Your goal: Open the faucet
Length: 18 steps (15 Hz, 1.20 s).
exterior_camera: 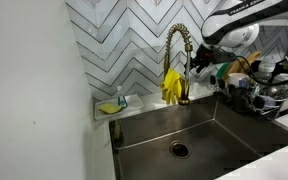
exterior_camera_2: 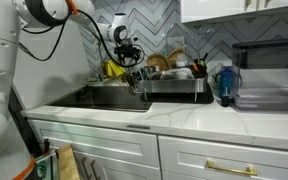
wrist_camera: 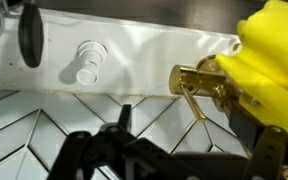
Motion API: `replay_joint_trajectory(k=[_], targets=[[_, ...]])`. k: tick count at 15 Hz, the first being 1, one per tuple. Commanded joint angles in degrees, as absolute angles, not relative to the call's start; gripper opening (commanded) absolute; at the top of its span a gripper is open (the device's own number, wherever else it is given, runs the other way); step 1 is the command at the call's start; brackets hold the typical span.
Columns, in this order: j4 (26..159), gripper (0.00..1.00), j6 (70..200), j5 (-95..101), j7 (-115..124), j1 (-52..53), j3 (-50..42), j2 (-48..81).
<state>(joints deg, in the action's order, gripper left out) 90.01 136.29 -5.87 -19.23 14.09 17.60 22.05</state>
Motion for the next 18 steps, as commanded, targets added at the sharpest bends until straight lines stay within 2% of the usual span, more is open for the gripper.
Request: replay_joint_trajectory(k=[1, 18], targets=[[89.25, 1.0, 137.52, -7.66, -18.98, 14.24, 18.42, 24.51], [87.71, 1.0, 146.3, -1.42, -14.84, 16.0, 16.71, 28.38]])
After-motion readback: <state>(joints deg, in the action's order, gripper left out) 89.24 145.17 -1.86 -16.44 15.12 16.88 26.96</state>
